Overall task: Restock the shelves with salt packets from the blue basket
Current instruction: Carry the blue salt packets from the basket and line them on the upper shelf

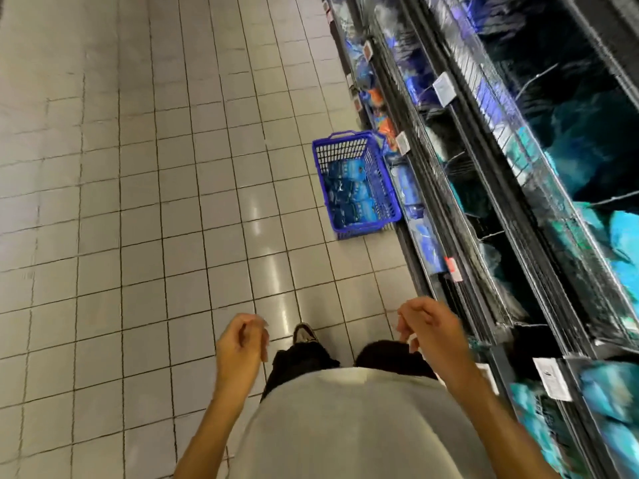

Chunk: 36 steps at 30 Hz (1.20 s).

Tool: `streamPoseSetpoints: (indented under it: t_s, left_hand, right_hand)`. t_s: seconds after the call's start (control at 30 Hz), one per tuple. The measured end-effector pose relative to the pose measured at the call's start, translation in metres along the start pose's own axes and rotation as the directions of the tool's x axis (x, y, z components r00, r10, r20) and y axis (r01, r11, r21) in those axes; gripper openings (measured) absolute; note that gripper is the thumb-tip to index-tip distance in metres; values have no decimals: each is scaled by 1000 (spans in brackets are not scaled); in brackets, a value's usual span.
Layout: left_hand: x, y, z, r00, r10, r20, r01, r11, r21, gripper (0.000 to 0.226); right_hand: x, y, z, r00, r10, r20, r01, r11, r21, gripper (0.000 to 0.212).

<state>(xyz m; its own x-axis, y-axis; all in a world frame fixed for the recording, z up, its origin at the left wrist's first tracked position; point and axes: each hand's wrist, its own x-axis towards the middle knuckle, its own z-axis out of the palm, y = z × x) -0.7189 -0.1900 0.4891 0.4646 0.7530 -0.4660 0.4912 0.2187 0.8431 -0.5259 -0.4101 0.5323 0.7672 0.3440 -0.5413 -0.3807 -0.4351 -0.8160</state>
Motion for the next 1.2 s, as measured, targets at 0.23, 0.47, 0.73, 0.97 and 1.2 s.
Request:
streamPoseSetpoints:
  t_s: [0.23, 0.47, 0.73, 0.97, 1.2]
  left_hand:
    - [109, 70, 7, 990, 46, 137, -50, 998, 26, 20]
    - [199, 118, 25, 993, -28, 113, 27, 1000, 4, 23]
    - [272, 160, 22, 989, -134, -61, 139, 987, 80, 21]
    - [346, 207, 29, 980, -144, -137, 154, 986, 59, 20]
    - [466, 264, 65, 990, -128, 63, 117, 981, 153, 21]
  right_hand:
    - [31, -19, 0, 984, 1, -180, 10, 998, 61, 23]
    - [118, -53, 5, 985, 46, -164, -37, 998, 58, 18]
    - [270, -123, 30, 1000, 22, -2, -22, 999, -45, 18]
    - [376, -216, 87, 995, -19, 94, 24, 998, -55, 23]
    - [446, -260, 135, 998, 55, 14, -55, 998, 11, 22]
